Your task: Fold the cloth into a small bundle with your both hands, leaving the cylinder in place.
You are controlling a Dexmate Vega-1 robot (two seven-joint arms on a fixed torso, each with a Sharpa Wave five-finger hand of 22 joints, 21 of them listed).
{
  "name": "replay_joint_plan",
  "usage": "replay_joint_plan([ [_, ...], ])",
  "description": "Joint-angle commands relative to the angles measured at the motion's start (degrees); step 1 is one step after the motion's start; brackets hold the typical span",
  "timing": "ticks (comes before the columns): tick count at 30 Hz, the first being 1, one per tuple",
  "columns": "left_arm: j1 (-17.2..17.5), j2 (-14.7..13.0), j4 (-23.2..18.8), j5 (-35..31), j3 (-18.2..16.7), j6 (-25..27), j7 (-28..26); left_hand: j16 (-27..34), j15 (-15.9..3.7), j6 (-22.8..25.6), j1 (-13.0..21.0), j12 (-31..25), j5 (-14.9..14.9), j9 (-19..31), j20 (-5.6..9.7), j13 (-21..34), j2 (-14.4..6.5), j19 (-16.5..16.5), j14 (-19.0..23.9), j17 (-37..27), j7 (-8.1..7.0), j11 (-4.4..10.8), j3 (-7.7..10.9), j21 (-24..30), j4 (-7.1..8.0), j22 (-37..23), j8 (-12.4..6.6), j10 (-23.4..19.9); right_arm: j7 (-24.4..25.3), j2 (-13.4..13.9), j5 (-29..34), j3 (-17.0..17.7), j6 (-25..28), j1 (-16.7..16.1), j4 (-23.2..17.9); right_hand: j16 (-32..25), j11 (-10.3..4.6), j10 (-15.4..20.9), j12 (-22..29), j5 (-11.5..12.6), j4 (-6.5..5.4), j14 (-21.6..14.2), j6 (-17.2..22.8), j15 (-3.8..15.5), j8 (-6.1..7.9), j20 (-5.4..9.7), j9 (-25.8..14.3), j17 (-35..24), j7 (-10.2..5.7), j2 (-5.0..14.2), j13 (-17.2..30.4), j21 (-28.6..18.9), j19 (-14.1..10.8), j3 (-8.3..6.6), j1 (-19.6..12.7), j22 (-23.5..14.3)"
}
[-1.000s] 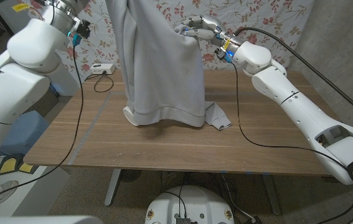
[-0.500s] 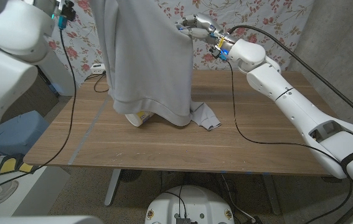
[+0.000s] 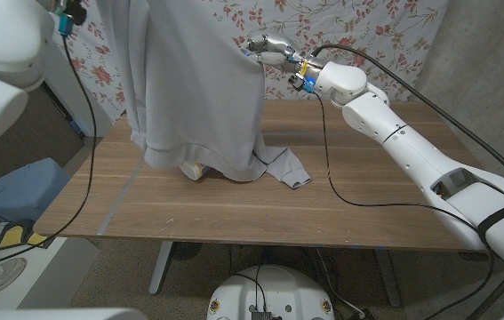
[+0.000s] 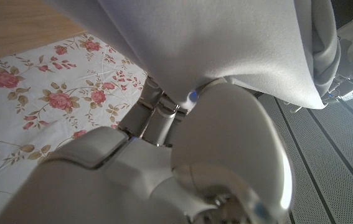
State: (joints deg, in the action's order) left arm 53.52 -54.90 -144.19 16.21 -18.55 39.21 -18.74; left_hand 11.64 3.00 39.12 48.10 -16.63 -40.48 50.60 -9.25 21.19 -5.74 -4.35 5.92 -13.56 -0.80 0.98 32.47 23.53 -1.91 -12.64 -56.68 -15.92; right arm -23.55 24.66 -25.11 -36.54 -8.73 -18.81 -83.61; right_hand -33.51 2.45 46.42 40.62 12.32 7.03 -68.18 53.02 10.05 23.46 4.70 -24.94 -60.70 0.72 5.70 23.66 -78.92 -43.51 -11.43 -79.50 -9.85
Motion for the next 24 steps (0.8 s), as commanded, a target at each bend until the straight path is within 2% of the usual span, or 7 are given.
replay_joint_plan([
  [1, -3.0, -6.3, -3.3, -0.5, 3.4, 28.1, -1.6, 0.0, 0.84, 1.8, -0.2, 0.3, -1.0, 0.0, -0.95, -0.1, -0.1, 0.0, 0.0, 0.0, -1.02, -0.97, 0.83, -0.1, -0.14, -0.1, -0.55, -0.4, -4.7, -2.2, -0.6, -2.8, 1.9, 2.1, 5.0, 0.6, -1.78, 4.4, -0.2, -0.1, -0.27, -2.3, -0.1, 2.36, -0.4, 5.21, -0.1, 0.7, 0.4, 2.82, 10.7, 0.1, -0.6, -0.21, -2.0, 0.1],
  [4, -3.3, -6.5, -1.9, -0.1, 4.6, 26.7, -1.0, 0.3, 0.13, 1.8, -0.3, 0.4, -1.5, -0.3, -0.59, -0.3, 0.0, -0.5, 0.4, 0.1, -0.95, -0.11, 0.98, 0.3, -0.24, -0.1, -0.65, -0.9, -5.2, -2.6, -0.5, -3.1, 1.8, 2.0, 6.1, 1.1, -1.46, 4.3, -0.4, -0.2, -0.36, -2.1, -0.2, 2.39, -0.54, 5.2, -0.1, 1.4, 0.47, 2.97, 10.4, 0.4, -0.6, -0.3, -1.9, 0.2],
  [5, -3.8, -6.9, -1.6, -0.1, 5.6, 26.8, -1.2, 0.5, -0.44, 1.8, -0.3, 0.4, -1.7, -0.4, -0.15, -0.4, 0.1, -0.8, 0.7, 0.1, -1.02, 0.82, 1.04, 0.5, -0.29, -0.1, -0.82, -1.5, -5.2, -2.7, -0.5, -3.2, 1.7, 2.0, 6.5, 1.2, -1.55, 4.2, -0.4, -0.2, -0.35, -2.1, -0.2, 2.4, -0.63, 5.22, 0.0, 1.6, 0.44, 3.0, 10.5, 0.6, -0.5, -0.36, -1.9, 0.2],
  [10, -9.6, -10.2, -1.3, -2.0, 15.3, 30.7, -5.0, 0.9, -1.71, 1.6, -0.5, 0.3, -2.0, -1.0, 1.5, -0.4, 0.2, -2.2, 1.8, 0.1, -1.44, 2.26, 1.13, 1.3, -0.4, 0.0, -0.92, -2.6, -5.8, -4.4, 0.0, -4.1, 0.9, 2.4, 9.6, 1.9, -1.39, 3.9, -0.6, -0.4, -0.34, -2.0, -0.3, 2.41, -0.8, 5.33, 0.0, 2.5, 0.42, 3.09, 10.4, 1.0, -0.3, -0.53, -1.9, 0.3],
  [16, -16.5, -12.8, -0.3, -3.6, 25.9, 32.1, -5.7, 1.1, -2.88, 1.7, -0.7, 0.1, -1.9, -1.6, 2.2, -0.4, 0.3, -2.7, 2.5, 0.1, -1.94, 3.27, 1.13, 1.7, -0.44, 0.0, -0.93, -3.2, -9.1, -8.6, 0.2, -6.2, -0.5, 4.8, 17.1, 3.6, -0.97, 3.6, -1.2, -0.6, -0.31, -1.5, -0.3, 2.4, -1.13, 5.44, 0.1, 4.6, 0.5, 3.23, 9.7, 1.9, 0.1, -0.9, -1.9, 0.3],
  [22, -17.9, -14.1, 0.5, -3.8, 28.8, 29.9, -3.9, 1.0, -3.33, 1.5, -0.8, 0.2, -1.8, -1.9, 2.72, -0.3, 0.4, -2.8, 2.6, 0.1, -2.03, 3.68, 1.15, 1.9, -0.44, 0.0, -1.01, -3.3, -14.1, -12.1, 0.4, -8.2, -1.5, 7.2, 24.6, 6.1, -0.3, 3.0, -1.9, -0.9, -0.42, -0.5, -1.0, 2.14, -1.76, 4.95, 0.3, 7.2, 0.76, 3.76, 8.6, 3.3, 1.0, -1.82, -1.8, 0.4],
  [24, -19.3, -14.8, 0.3, -4.3, 30.7, 30.9, -3.4, 1.1, -3.43, 1.5, -0.9, 0.2, -1.8, -1.9, 2.88, -0.3, 0.4, -2.8, 2.7, 0.1, -2.14, 3.68, 1.16, 2.0, -0.43, 0.1, -1.06, -3.3, -16.2, -12.8, 0.5, -8.8, -1.3, 7.9, 26.5, 8.7, 0.14, 1.8, -3.1, -1.4, -1.55, 1.1, -2.3, 1.75, -2.73, 4.1, 0.6, 9.6, 0.83, 4.22, 7.4, 4.6, 1.8, -2.51, -0.2, 0.4],
])
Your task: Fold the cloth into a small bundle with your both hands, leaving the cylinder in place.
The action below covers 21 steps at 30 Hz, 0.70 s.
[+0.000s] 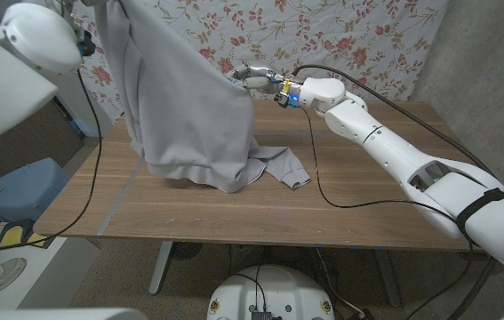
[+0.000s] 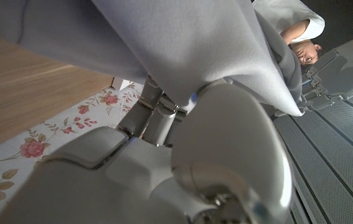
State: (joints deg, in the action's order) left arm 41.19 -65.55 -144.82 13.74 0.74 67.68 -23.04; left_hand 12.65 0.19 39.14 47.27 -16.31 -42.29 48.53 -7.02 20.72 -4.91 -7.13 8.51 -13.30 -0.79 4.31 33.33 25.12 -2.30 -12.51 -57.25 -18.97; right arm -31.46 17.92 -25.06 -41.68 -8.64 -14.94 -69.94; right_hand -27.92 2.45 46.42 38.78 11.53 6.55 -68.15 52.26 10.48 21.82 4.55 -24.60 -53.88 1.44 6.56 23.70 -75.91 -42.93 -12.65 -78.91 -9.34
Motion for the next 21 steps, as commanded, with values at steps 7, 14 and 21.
replay_joint_plan([
  [7, -20.3, -5.9, -0.1, -8.6, 29.0, 12.3, 2.5, 0.0, -0.69, 1.8, -0.1, -0.1, 0.1, -0.8, 0.74, 0.2, -0.4, -0.1, 0.3, -0.2, -1.99, 0.71, 0.33, 0.6, -0.12, 0.0, -0.39, -0.6, -15.5, -7.2, 2.3, -5.9, -1.0, 8.0, 19.0, 17.7, 1.63, -21.7, -18.7, 0.6, -7.83, 29.5, -26.7, -8.04, -11.85, -8.69, 8.7, 16.7, -4.28, -2.67, -2.5, 15.6, 15.5, 2.55, 16.5, -0.1],
  [14, -26.2, -4.3, 3.6, -35.5, 44.3, 12.3, 16.3, 0.0, -0.76, 1.7, -0.2, -0.1, 0.2, -1.2, 0.97, 0.2, -0.2, -0.1, 0.5, -0.2, -2.14, 0.93, 0.35, 0.7, -0.25, 0.0, -0.4, -0.5, -21.7, -10.3, 2.7, -6.2, -2.5, 12.5, 28.9, 17.5, 0.78, -33.5, -27.2, 2.3, -10.13, 48.3, -40.0, -11.75, -11.63, -11.12, 13.1, 20.5, -5.67, -6.89, -5.5, 26.4, 28.0, 8.24, 25.5, -0.2],
  [21, -19.0, 19.2, 26.1, -121.1, 38.0, 2.0, 81.8, 0.0, -0.8, 1.9, -0.3, 0.0, 0.2, -1.7, 1.24, 0.3, -0.2, 0.1, 0.7, -0.2, -2.13, 1.15, 0.45, 0.8, -0.4, 0.1, -0.56, -0.8, -28.0, -17.3, 2.9, -5.2, -8.2, 18.6, 47.1, 17.3, 0.91, -40.5, -28.0, 6.2, -12.8, 59.1, -49.0, -13.22, -11.75, -8.95, 13.7, 24.1, -5.15, -15.02, -6.8, 34.5, 36.1, 17.37, 34.7, -0.4],
])
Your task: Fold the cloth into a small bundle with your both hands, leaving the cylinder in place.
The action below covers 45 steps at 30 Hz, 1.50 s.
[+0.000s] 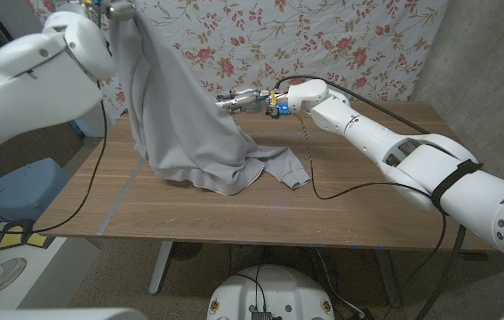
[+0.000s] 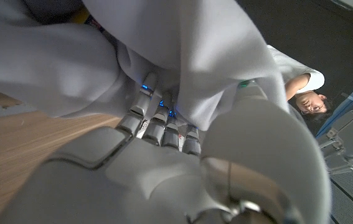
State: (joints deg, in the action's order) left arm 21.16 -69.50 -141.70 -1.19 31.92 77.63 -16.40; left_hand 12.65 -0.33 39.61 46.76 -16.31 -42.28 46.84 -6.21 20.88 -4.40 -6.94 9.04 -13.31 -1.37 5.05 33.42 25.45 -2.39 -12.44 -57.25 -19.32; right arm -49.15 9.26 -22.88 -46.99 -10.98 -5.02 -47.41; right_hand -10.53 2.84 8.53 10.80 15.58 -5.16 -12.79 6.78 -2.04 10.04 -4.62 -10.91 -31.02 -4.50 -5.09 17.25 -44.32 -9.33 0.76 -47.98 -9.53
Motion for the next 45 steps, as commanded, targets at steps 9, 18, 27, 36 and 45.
replay_joint_plan([
  [9, 9.4, 40.9, 27.5, -117.5, -8.2, -26.8, 71.0, 0.1, -0.42, 1.5, 0.0, 0.1, 0.2, -0.4, 0.4, 0.1, -0.5, 0.3, 0.5, -0.1, -1.7, 0.36, 0.39, 0.5, -0.42, 0.1, -0.65, -0.6, -9.8, -9.0, 1.5, 1.3, -4.0, 9.5, 26.3, -1.0, 1.82, -10.9, 0.0, 9.0, -0.98, 10.4, -19.2, -2.91, -0.67, -6.41, 0.2, 4.7, 0.05, -4.18, -1.9, 10.3, 7.5, 13.24, 7.7, -0.4],
  [18, 15.1, 45.8, 20.3, -103.0, -14.8, -32.6, 59.0, -1.0, 5.29, -24.3, -9.3, 3.3, 7.9, -20.0, -5.58, -2.9, 1.9, 6.9, -4.3, 1.7, 2.47, -6.83, -4.96, -2.4, -1.99, 0.8, 26.23, 8.0, -9.2, -7.7, -0.4, 4.4, -5.4, 8.3, 25.9, -2.3, 3.12, -9.2, 1.3, 10.5, -1.79, 8.4, -18.9, -3.27, 1.33, -6.99, 0.2, 5.4, 1.01, -1.46, -2.3, 11.2, 5.6, 14.31, 8.7, -0.5],
  [27, 19.9, 49.4, 16.9, -92.0, -14.8, -31.0, 37.0, -0.4, 5.27, -34.0, -12.1, 2.8, 12.1, -26.9, -5.97, -4.2, 0.6, 7.2, -2.7, 1.9, -0.89, -7.06, -6.32, -2.9, -3.31, 0.6, 36.27, 9.3, -10.7, -5.6, -2.7, 7.4, -7.5, 6.0, 23.5, -3.6, 3.45, -5.6, 2.4, 11.0, -2.2, 5.2, -11.6, -2.96, 3.27, -5.21, 0.2, 6.2, 2.08, 1.44, -2.8, 11.5, 2.2, 14.6, 8.7, -0.6],
  [36, 23.8, 49.4, 12.8, -83.9, -13.4, -31.6, 31.3, 0.9, 2.31, -26.6, -13.6, 0.6, 14.1, -31.4, -3.47, -5.3, -2.9, 3.6, 3.4, 2.2, -0.67, -6.73, -4.81, -1.5, -3.77, 0.4, 37.38, 3.3, -3.7, 2.6, -6.3, 10.4, -2.9, -4.6, 2.5, -4.8, 3.81, 1.4, 4.0, 8.9, 0.97, 1.1, -0.9, -2.38, 4.72, -2.29, 0.2, 8.4, 2.51, 12.87, -3.4, 12.6, -3.2, 8.06, 0.2, -0.6],
  [45, 29.7, 48.4, 9.2, -61.0, -18.7, -34.7, 23.2, 0.5, 3.68, -25.0, -15.1, 0.5, 16.4, -34.6, -2.65, -6.5, -7.3, 0.2, 5.3, 2.1, 4.17, -8.11, -0.86, 0.3, -0.43, 0.4, 40.24, 1.4, 1.1, 6.4, -10.6, 12.9, -2.6, -12.1, -6.7, -5.0, 2.75, 6.2, 4.3, 3.4, -1.62, -0.1, 9.0, 0.84, 5.6, 2.27, 0.1, 9.4, 3.32, 17.11, -4.3, 14.2, -3.9, -0.21, 0.7, -0.6],
])
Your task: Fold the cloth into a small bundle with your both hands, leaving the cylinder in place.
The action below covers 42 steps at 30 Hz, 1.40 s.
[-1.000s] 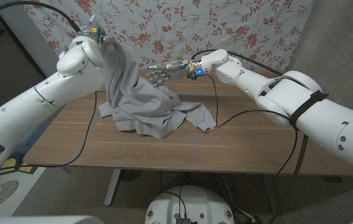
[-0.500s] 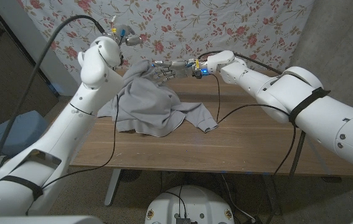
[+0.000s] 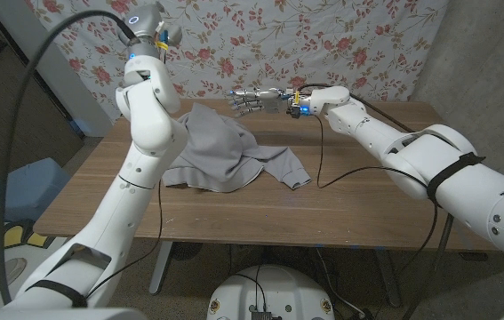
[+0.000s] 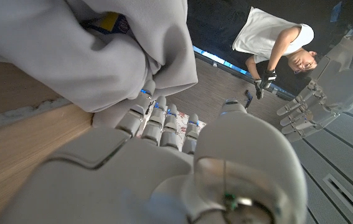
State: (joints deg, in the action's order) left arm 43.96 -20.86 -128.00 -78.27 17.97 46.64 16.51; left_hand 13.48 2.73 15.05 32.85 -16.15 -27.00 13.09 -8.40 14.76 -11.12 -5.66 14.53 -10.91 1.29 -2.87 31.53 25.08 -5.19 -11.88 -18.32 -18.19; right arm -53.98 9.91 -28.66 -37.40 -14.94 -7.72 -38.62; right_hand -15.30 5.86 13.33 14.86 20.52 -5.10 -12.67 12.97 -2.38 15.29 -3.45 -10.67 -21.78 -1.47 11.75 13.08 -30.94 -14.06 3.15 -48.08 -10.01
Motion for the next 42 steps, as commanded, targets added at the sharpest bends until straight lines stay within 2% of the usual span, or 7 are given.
replay_joint_plan([
  [1, 7.8, -0.4, -4.6, 20.1, -6.1, -5.3, -11.2, -0.9, 0.72, -1.3, -2.4, 0.9, 2.1, -1.3, -0.33, -0.7, -0.4, -1.0, -1.2, -0.4, 1.17, -0.27, 0.96, 0.7, 3.82, -0.1, 2.24, 1.2, 6.2, 6.2, -5.1, 3.4, 1.3, -10.0, -16.3, 0.0, -0.25, 1.4, 0.0, -2.1, -2.47, 0.0, 3.0, 1.15, 0.11, 0.97, -0.1, 0.4, 0.28, -0.2, -0.3, 1.2, 1.2, -2.76, 2.0, -0.1],
  [6, 11.1, -4.0, -4.3, 32.0, -9.4, -9.8, -16.3, -2.7, 0.6, -0.5, -6.1, 2.4, 5.5, -2.3, -0.65, -1.8, 1.3, 1.5, -4.6, 0.2, 0.25, 0.44, -0.1, -0.4, 6.05, 0.3, 3.89, 3.0, 8.5, 9.0, -5.4, 3.3, 2.0, -13.1, -21.9, 0.9, 0.21, 1.3, -0.5, -3.9, -4.23, 1.1, 2.7, -0.36, -0.91, -0.38, -0.2, 1.1, 0.37, -1.3, -0.5, 2.2, 2.0, -2.25, 6.0, 0.0],
  [17, 13.4, -4.4, -2.2, 55.4, -14.1, -7.4, -21.3, -3.0, 2.12, -3.7, -15.2, 4.6, 14.5, -2.6, -3.64, -3.2, 5.0, 5.4, -10.1, 0.4, -3.2, -0.58, -4.35, -3.0, 9.63, 0.7, 7.59, 8.5, 11.7, 14.0, -5.0, 1.9, 5.7, -16.7, -29.2, 3.2, -0.11, -2.5, -2.8, -6.8, -4.16, 5.3, -0.3, -2.37, -3.69, -4.77, -0.1, 2.9, -0.22, -3.84, -0.9, 5.2, 4.9, 0.0, 12.7, 0.0],
  [22, 12.6, -6.1, -0.2, 62.3, -13.4, -2.9, -23.6, -2.8, 3.27, -3.0, -16.2, 4.2, 15.5, -2.6, -3.92, -3.2, 4.3, 5.5, -9.9, 0.4, -2.1, -1.34, -4.34, -3.3, 10.09, 0.7, 7.33, 7.9, 12.0, 15.6, -5.7, 1.7, 7.4, -18.0, -31.5, 3.4, -0.02, -3.0, -3.0, -7.1, -4.09, 5.7, -1.1, -2.74, -4.06, -5.59, -0.1, 3.2, -0.16, -4.13, -0.9, 5.6, 5.2, 0.37, 13.5, 0.0],
  [30, 12.3, -10.7, 8.5, 76.8, -15.1, -11.4, -24.2, -2.3, 3.11, -2.0, -18.7, 3.4, 16.3, -2.6, -3.81, -3.3, 2.9, 4.6, -9.0, 0.4, 0.54, -1.59, -4.41, -3.4, 11.81, 0.8, 7.16, 5.9, 12.6, 17.8, -5.6, 1.0, 9.8, -19.0, -34.6, 4.5, -0.97, -5.2, -3.7, -7.6, -4.53, 9.7, -0.8, -0.86, -4.15, -3.42, -0.1, 4.5, -0.54, -4.24, -1.3, 8.5, 8.6, 2.27, 19.0, 0.1],
  [36, 10.8, -15.7, 14.2, 85.3, -14.3, -17.8, -22.5, -2.3, 2.74, 0.6, -18.6, 3.1, 16.5, -2.6, -3.75, -3.4, 2.6, 4.6, -8.2, 0.7, 0.95, -1.44, -3.58, -3.8, 11.18, 0.9, 6.53, 4.6, 12.5, 18.5, -5.1, -0.1, 11.6, -18.8, -35.7, 4.9, -1.21, -7.1, -4.0, -7.1, -2.37, 12.2, -1.4, -0.03, -4.49, -2.85, 0.0, 6.7, -0.79, -2.23, -1.6, 11.1, 11.6, 0.03, 17.3, 0.1],
  [42, 10.6, -20.0, 12.2, 89.8, -12.9, -12.2, -25.7, -1.5, 2.68, 1.6, -18.9, 2.4, 16.7, -2.6, -3.8, -3.4, 2.5, 1.8, -3.9, 0.8, 2.08, -2.79, -2.6, -3.2, 10.52, 0.8, 6.8, 2.0, 11.3, 17.5, -5.6, -1.6, 13.5, -18.7, -34.4, 4.7, -1.44, -10.4, -4.4, -7.5, -3.57, 14.6, -5.5, -2.49, -5.31, -7.88, 0.0, 8.0, -2.02, -2.46, -1.8, 13.6, 13.6, 0.4, 20.7, 0.1],
])
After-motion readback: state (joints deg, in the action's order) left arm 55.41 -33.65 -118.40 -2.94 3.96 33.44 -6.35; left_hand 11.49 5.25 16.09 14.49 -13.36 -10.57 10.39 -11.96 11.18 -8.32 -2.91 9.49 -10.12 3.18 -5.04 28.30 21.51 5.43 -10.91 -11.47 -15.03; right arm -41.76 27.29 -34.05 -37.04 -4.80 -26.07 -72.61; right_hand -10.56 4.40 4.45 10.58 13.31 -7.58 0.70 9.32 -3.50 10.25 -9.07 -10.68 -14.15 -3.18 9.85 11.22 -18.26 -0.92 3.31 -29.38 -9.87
